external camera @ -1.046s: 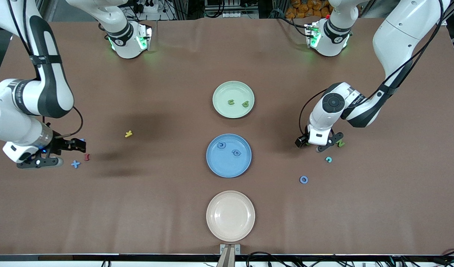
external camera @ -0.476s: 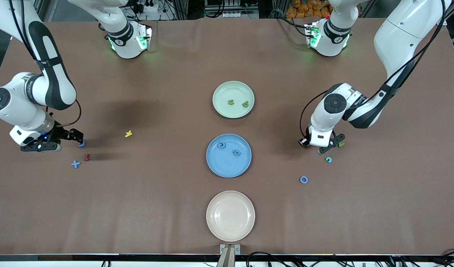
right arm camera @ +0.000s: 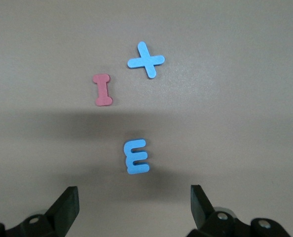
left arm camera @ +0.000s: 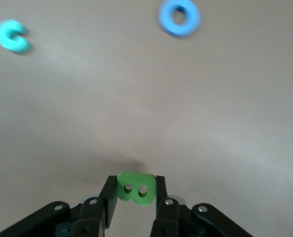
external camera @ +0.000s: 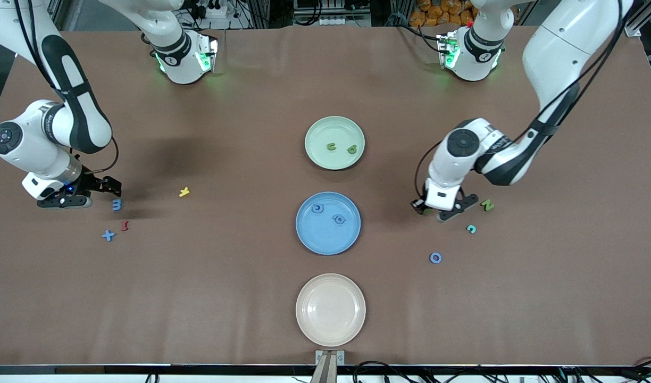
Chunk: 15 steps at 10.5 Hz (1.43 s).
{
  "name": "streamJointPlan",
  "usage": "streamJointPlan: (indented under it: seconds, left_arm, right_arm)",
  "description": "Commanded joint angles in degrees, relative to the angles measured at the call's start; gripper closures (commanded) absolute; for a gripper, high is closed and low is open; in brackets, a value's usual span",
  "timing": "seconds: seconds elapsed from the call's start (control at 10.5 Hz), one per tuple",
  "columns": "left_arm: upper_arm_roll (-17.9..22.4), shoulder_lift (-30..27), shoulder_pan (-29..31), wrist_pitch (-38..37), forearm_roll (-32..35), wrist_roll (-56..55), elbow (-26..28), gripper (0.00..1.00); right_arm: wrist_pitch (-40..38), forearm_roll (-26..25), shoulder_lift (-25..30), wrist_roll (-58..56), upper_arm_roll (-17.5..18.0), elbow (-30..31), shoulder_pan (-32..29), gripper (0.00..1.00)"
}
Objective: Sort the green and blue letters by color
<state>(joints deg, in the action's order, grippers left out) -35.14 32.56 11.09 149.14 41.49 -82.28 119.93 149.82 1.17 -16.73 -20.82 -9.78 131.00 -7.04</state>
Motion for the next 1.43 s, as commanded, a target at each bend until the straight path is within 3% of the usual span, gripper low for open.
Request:
streamJointPlan:
  seconds: [0.0,0.38,0.76,0.86,0.95,1.14,1.33]
  left_arm:
    - [-1.94,-0.40,-5.01,-0.17,0.79,-2.44,-1.45,1.00]
    - [-2.83,-0.48,-17.65,-1.30,0.70,-12.17,-2.16,1.00]
    - [-5.55,-0.40,-26.45,-1.49,-0.61,-22.02,-2.95,1.00]
    - [-5.56,-0.48,-27.52,-1.57,-0.53,-22.13,-2.86,0.72]
    - [-5.56,-0.14,-27.79,-1.66,-0.53,-21.52,-2.86,0.01]
    - [-5.38,0.13,-27.88,-3.67,-0.62,-21.69,-2.43,0.00]
    - [-4.34,-0.04,-25.09,-5.70,-0.53,-21.34,-2.51,0.00]
  right_arm:
    - [3.37,0.59,-3.47,-1.16,1.08,-0.13,-1.31,0.00]
    - [6.00,2.52,-6.02,-1.16,1.08,-0.40,-1.14,0.00]
    - [7.15,5.15,-7.79,-1.16,1.17,-1.54,-0.44,0.00]
    - [7.15,5.95,-7.96,-1.16,1.25,-1.89,-0.43,0.00]
    - [7.15,6.21,-8.23,-1.16,1.26,-1.98,-0.09,0.03]
    - [7.15,6.13,-8.75,-1.16,1.26,-1.98,-0.26,0.10]
    - [7.15,6.13,-8.93,-1.24,1.26,-1.98,-0.35,0.29]
